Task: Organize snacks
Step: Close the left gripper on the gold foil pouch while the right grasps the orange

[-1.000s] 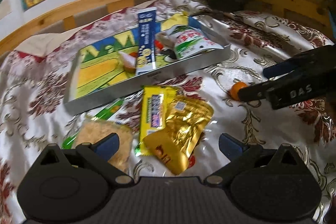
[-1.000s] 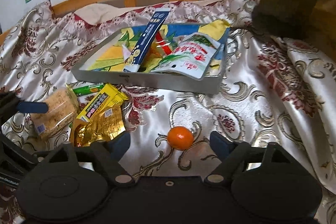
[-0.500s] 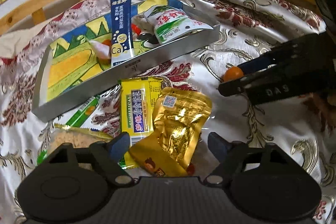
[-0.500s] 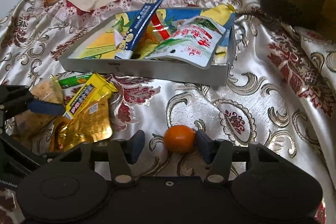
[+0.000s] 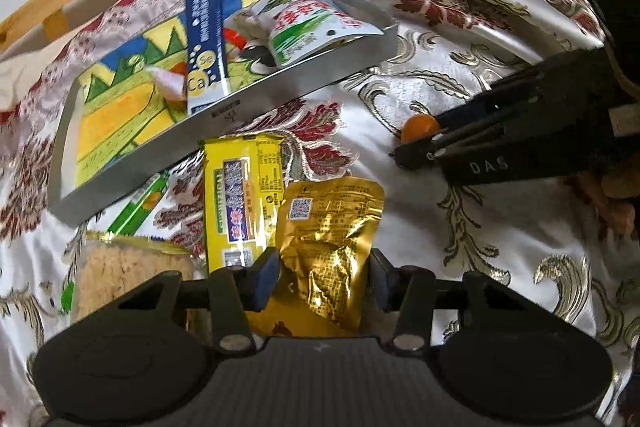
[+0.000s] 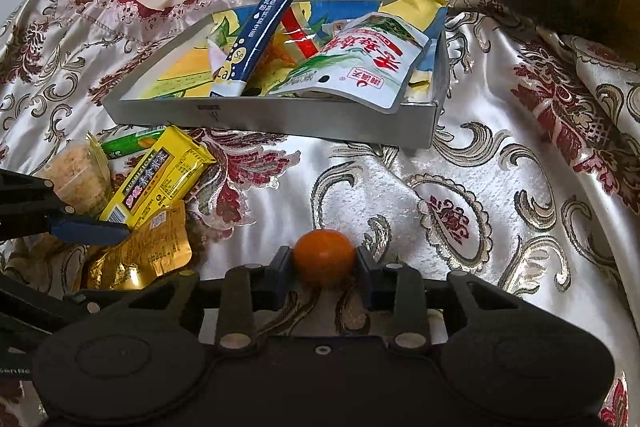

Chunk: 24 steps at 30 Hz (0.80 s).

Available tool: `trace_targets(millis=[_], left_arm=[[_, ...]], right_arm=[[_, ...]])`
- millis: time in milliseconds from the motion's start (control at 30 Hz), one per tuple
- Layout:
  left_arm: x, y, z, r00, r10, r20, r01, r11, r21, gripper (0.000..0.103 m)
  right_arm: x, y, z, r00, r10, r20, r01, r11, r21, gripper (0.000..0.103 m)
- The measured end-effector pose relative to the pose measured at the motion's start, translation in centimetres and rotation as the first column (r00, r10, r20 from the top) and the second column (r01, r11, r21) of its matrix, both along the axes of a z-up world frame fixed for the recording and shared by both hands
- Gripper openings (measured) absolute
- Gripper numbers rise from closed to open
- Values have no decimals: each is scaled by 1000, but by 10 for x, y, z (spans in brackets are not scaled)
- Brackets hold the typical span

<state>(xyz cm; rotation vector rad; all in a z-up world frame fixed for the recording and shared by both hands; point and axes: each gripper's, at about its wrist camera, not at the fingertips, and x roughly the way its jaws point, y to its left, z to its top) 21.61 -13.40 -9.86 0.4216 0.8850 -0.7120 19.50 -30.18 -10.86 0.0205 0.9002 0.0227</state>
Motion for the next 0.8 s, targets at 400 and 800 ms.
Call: trace_targets(millis=[400,800], left_arm=[[-8,17,8,963,235,-129,-240,971,-18,52],[-36,37,44,945,304,-124,-317,943,-104,41]], right_arm=[[-23,12,17,998,60,1,-60,998,32,35],[-56,20,52,991,92,94,-97,994,57,35]])
